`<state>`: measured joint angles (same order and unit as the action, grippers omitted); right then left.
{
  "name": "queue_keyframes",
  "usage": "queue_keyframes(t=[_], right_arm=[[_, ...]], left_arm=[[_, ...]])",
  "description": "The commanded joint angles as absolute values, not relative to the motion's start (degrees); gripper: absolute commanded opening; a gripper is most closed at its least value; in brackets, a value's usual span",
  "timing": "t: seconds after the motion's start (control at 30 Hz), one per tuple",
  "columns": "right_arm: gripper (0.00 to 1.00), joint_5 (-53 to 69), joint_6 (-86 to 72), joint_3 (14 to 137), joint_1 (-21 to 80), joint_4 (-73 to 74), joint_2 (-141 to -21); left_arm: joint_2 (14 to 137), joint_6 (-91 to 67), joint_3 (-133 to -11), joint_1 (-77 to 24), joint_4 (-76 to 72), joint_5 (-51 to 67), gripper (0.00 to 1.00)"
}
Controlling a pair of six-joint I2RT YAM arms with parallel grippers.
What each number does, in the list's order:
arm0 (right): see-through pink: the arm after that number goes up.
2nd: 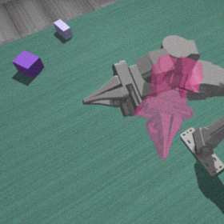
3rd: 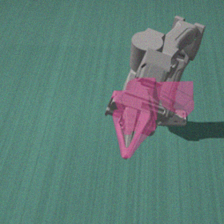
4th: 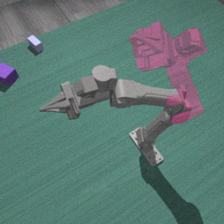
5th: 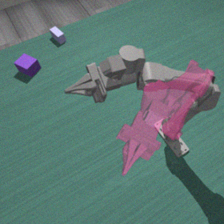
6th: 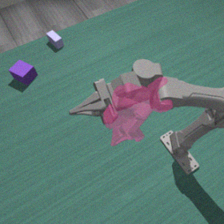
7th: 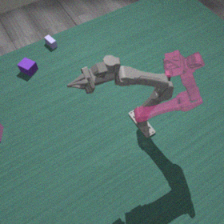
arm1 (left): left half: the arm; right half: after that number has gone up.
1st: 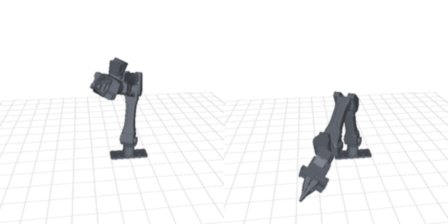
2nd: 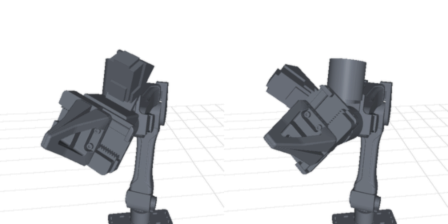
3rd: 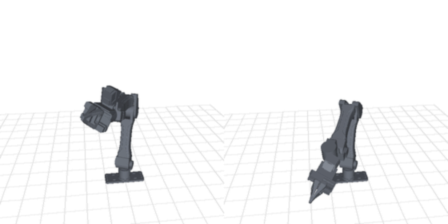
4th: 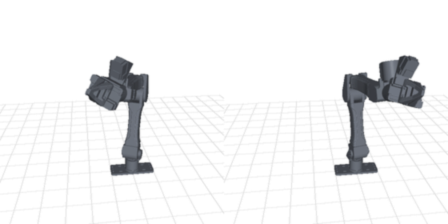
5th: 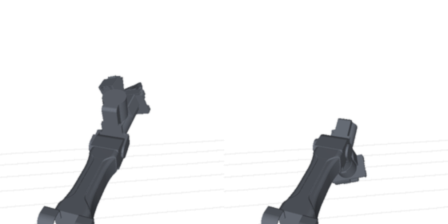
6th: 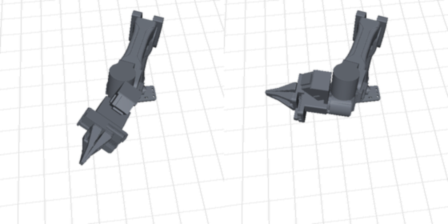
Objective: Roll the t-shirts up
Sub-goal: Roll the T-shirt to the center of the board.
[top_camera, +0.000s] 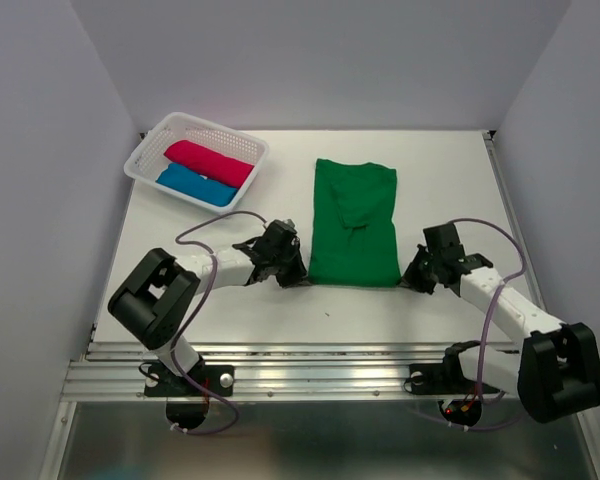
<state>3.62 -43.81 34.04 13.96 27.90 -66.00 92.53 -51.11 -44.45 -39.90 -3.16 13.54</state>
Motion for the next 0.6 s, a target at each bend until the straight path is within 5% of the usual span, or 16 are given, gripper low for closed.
queue_keyframes(t=[0.0, 0.57], right_arm=[[0.01, 3.0, -44.4, 33.9, 14.4, 32.5, -61.2], [0.01, 3.0, -43.5, 38.8, 14.4, 44.2, -51.8]], left_arm=[[88.6, -50.8, -42.6, -42.3, -0.1, 14.8, 0.00], [78.4, -55.9, -41.7, -45.9, 11.6, 16.6, 0.00]])
